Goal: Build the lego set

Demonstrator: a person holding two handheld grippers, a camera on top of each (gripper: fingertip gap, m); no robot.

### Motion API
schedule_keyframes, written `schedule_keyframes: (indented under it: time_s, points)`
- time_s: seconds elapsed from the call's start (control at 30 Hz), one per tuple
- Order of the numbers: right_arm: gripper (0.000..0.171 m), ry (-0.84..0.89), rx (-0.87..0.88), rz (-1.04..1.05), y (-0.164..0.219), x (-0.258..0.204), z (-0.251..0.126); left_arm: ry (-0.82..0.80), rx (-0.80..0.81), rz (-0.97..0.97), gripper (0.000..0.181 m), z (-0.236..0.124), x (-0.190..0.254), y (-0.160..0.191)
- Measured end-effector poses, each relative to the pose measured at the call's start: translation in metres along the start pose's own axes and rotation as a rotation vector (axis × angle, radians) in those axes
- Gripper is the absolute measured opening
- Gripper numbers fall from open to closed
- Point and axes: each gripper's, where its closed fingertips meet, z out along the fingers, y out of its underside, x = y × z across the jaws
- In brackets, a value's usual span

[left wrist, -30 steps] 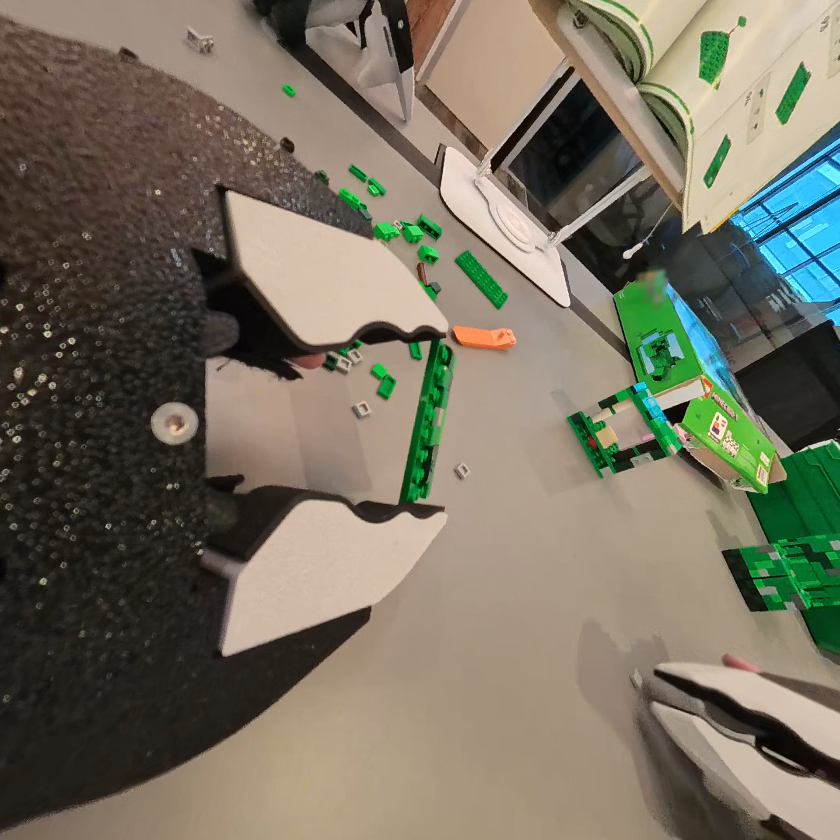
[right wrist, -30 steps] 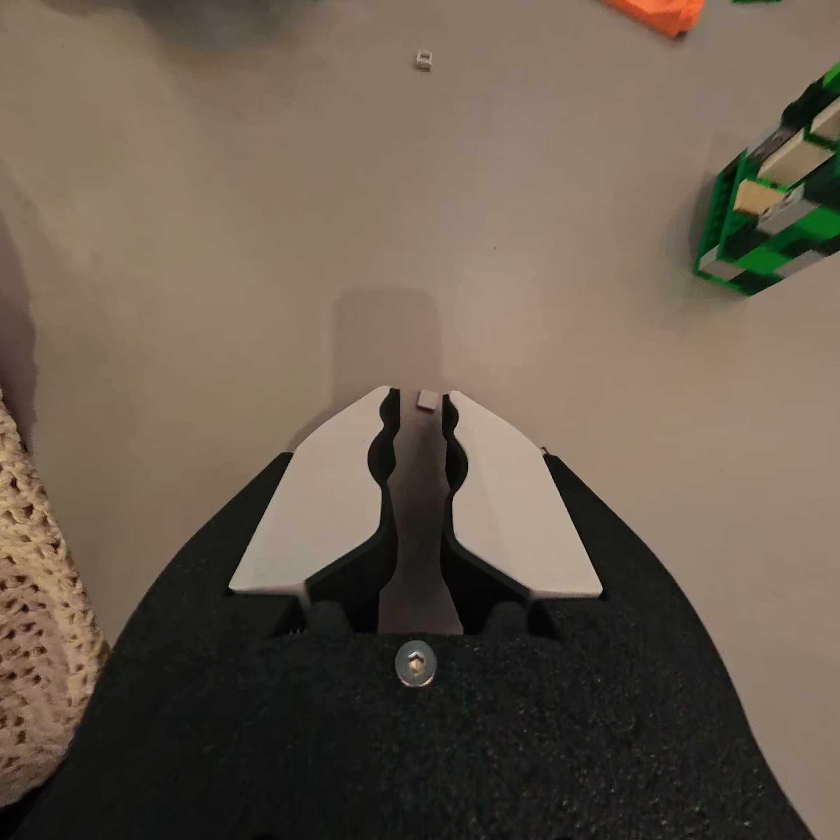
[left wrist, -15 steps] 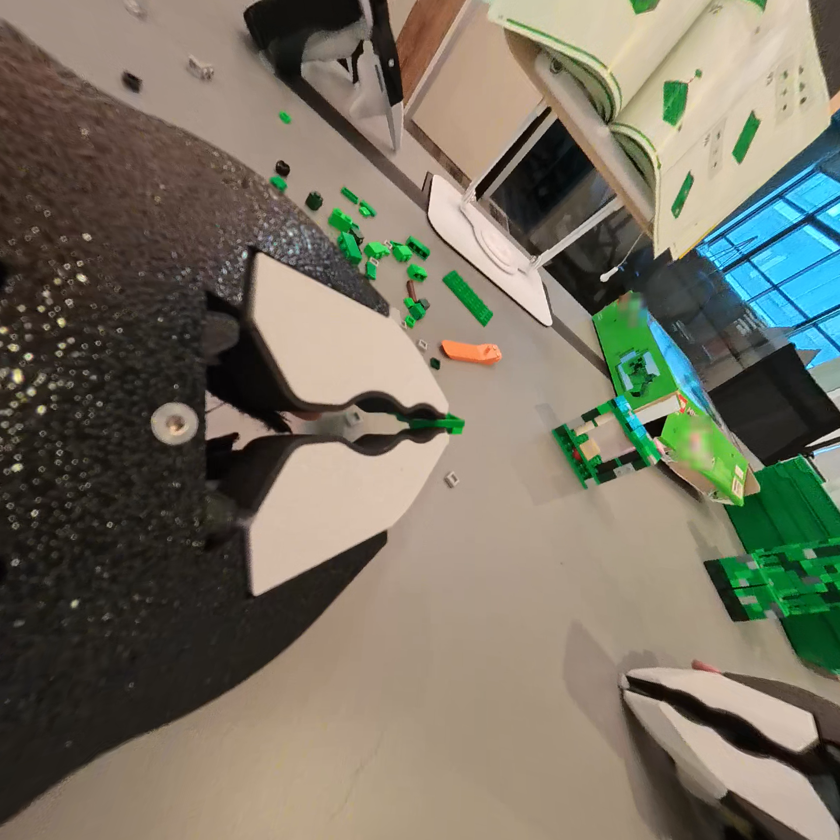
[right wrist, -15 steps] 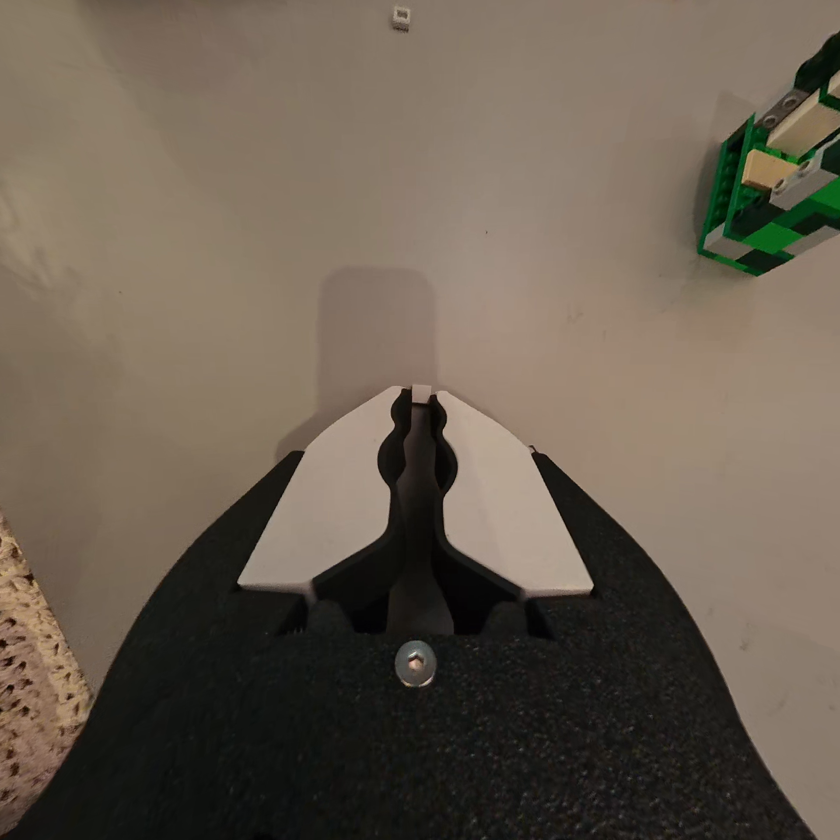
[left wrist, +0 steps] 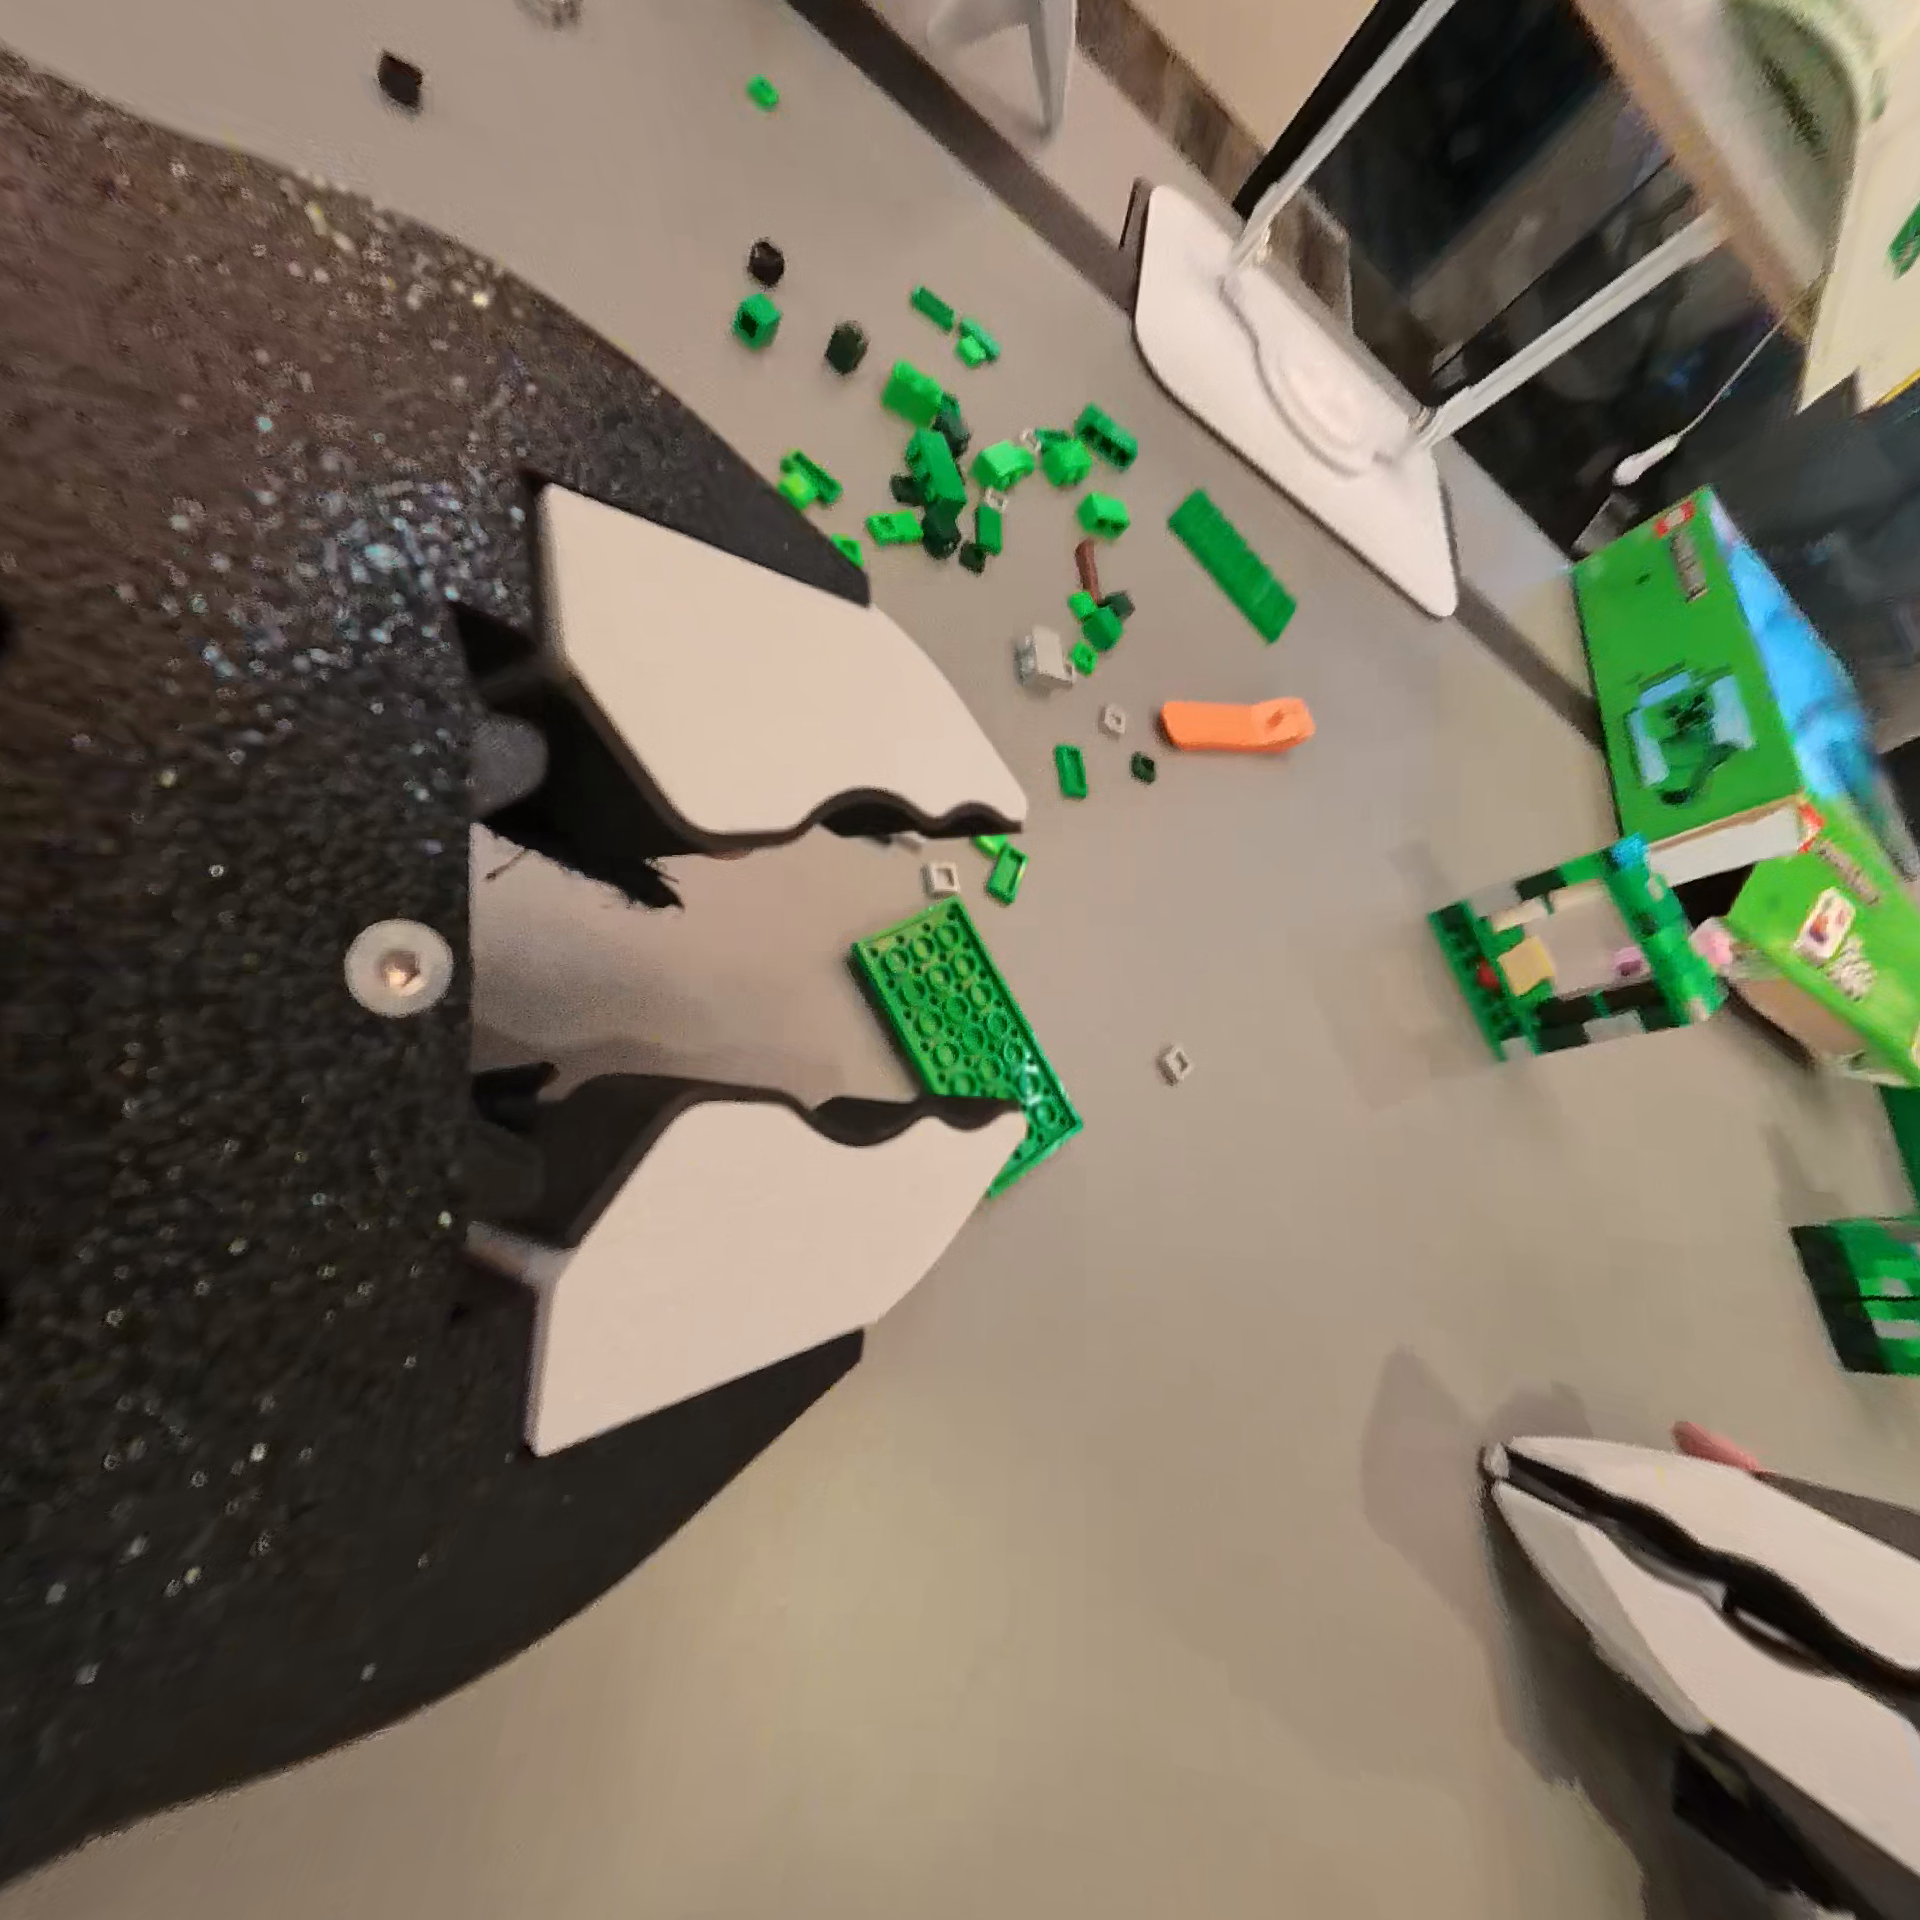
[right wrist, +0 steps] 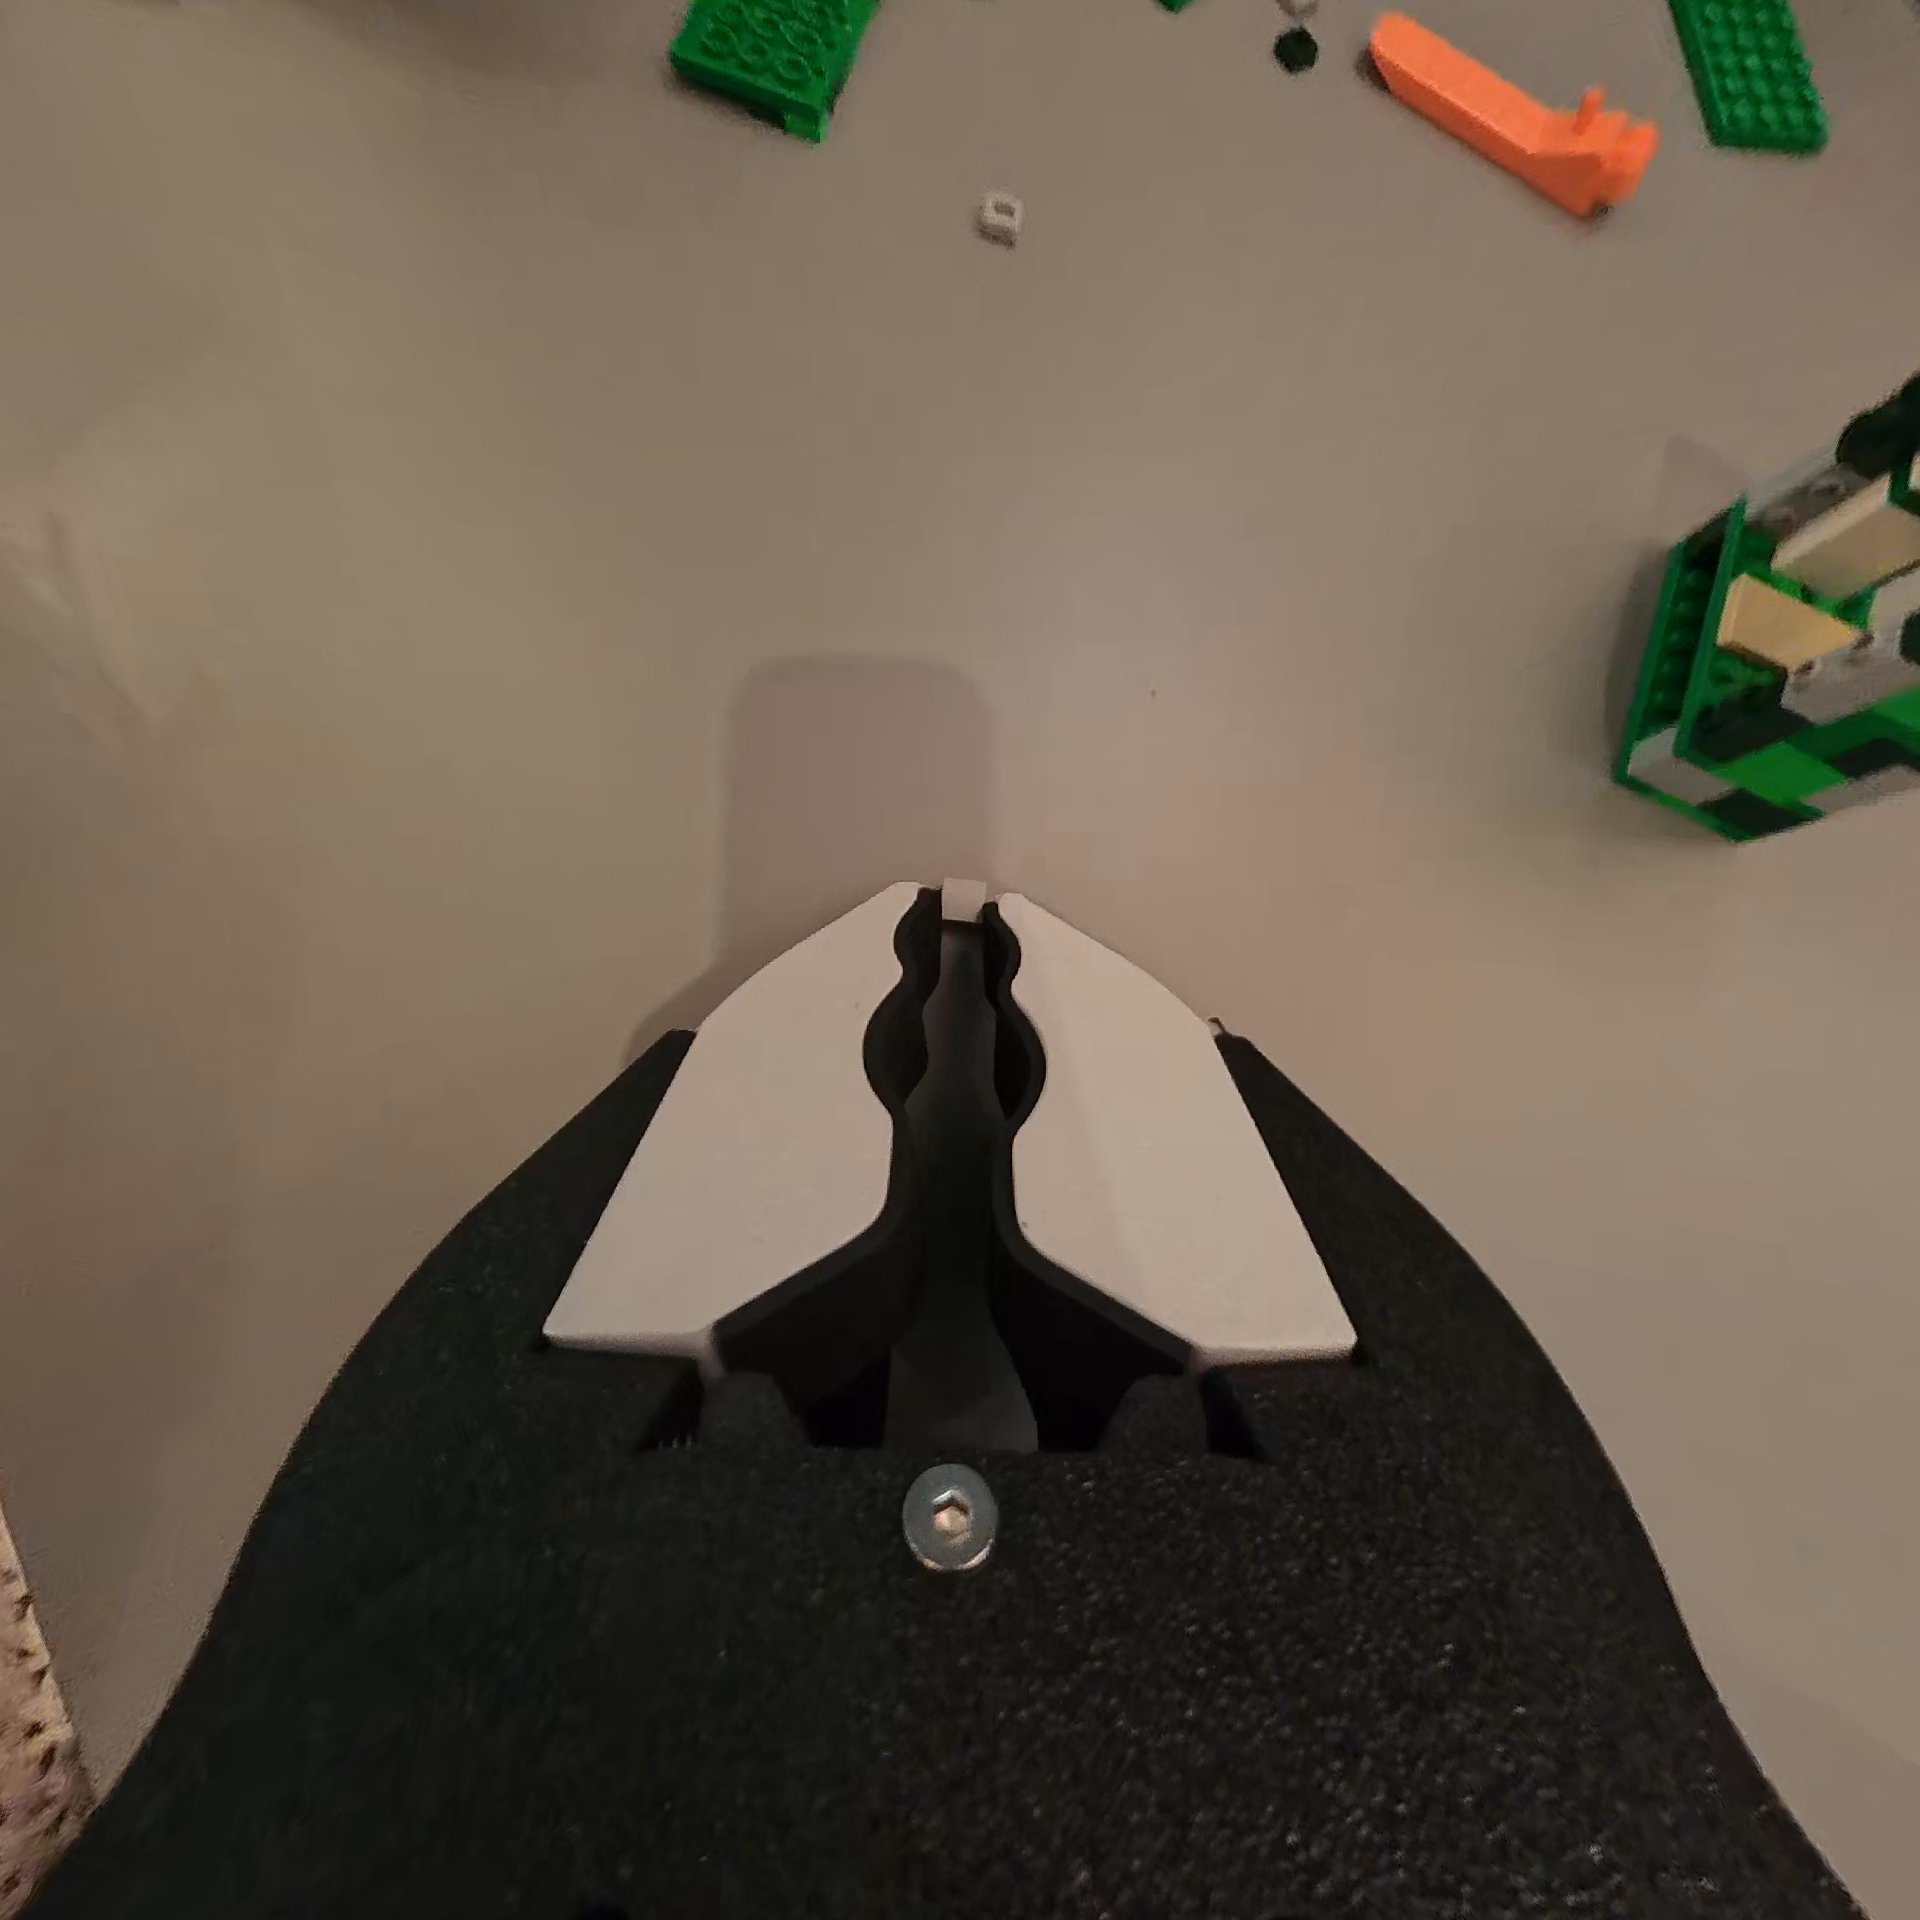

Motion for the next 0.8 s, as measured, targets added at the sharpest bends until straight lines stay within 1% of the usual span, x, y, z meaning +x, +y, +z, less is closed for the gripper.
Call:
schedule_keyframes:
  time_s: [0.1,0.2,0.27,0.33,0.37,0.43,0.57,0.67,0.73,0.8]
  points:
    - [0.007,-0.009,0.023,-0.063,-0.011,-0.001,0.007,-0.001,-0.004,0.058,0.048,0.003,0.006,-0.002]
    - [0.007,-0.041,0.013,-0.137,-0.019,0.000,0.018,0.021,-0.081,0.267,0.053,0.009,0.012,0.006]
    - [0.007,-0.108,0.013,-0.183,-0.023,-0.004,0.022,0.109,-0.162,0.422,0.059,0.015,0.022,0.008]
    - [0.007,-0.170,0.011,-0.211,-0.026,-0.007,0.026,0.229,-0.270,0.551,0.066,0.021,0.030,0.013]
    - [0.007,-0.202,0.007,-0.217,-0.027,-0.008,0.027,0.277,-0.315,0.578,0.066,0.024,0.030,0.013]
    - [0.007,-0.259,-0.004,-0.236,-0.028,-0.010,0.028,0.382,-0.393,0.612,0.072,0.029,0.029,0.014]
    - [0.007,-0.351,-0.012,-0.293,-0.031,-0.012,0.030,0.593,-0.557,0.572,0.071,0.036,0.030,0.023]
    - [0.007,-0.413,-0.008,-0.326,-0.032,-0.013,0.031,0.707,-0.689,0.573,0.064,0.035,0.032,0.029]
    - [0.007,-0.433,-0.012,-0.345,-0.032,-0.011,0.031,0.767,-0.760,0.549,0.051,0.031,0.036,0.032]
    - [0.007,-0.430,-0.018,-0.370,-0.032,-0.007,0.032,0.763,-0.791,0.543,0.036,0.029,0.034,0.034]
